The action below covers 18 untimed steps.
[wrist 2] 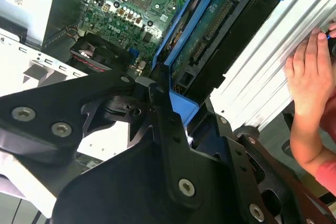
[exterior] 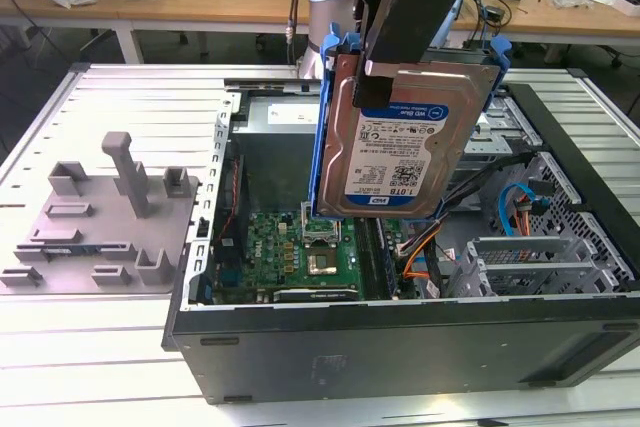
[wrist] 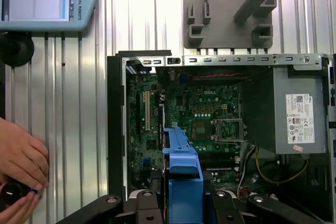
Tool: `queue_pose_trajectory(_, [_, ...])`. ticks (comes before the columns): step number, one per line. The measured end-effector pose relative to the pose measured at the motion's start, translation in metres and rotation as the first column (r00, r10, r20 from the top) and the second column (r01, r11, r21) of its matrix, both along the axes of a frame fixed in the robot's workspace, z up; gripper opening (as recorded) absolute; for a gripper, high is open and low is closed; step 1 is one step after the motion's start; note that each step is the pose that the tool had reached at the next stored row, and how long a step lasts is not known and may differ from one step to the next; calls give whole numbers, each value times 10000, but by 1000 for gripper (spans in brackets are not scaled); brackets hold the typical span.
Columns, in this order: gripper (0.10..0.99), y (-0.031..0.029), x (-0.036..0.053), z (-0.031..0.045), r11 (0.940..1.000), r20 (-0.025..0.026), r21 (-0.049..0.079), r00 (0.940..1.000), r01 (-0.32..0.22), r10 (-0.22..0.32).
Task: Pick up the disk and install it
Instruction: 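Insert the disk into the insertion slot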
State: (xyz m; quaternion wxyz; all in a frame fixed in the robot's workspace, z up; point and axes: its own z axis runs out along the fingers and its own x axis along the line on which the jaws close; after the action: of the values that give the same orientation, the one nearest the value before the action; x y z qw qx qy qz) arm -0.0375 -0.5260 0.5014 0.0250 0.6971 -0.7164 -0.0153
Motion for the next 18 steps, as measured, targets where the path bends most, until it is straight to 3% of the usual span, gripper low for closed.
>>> queue_pose_trajectory(4, [369,-1,0,0,10000,9,34,10000,0,0])
queue_pose_trajectory(6, [369,-3,0,-1,9997,15,229,10000,-1,0])
queue_pose_trajectory(7, [369,-4,1,-1,9997,25,238,10000,-1,0])
queue_pose_trajectory(12, [369,-14,1,-3,9997,234,239,9997,-7,1])
queue_pose_trajectory(14, [369,-21,0,-3,9997,258,238,9997,-7,1])
queue_pose_trajectory(18, [369,-26,0,-3,9997,260,237,9996,-88,82])
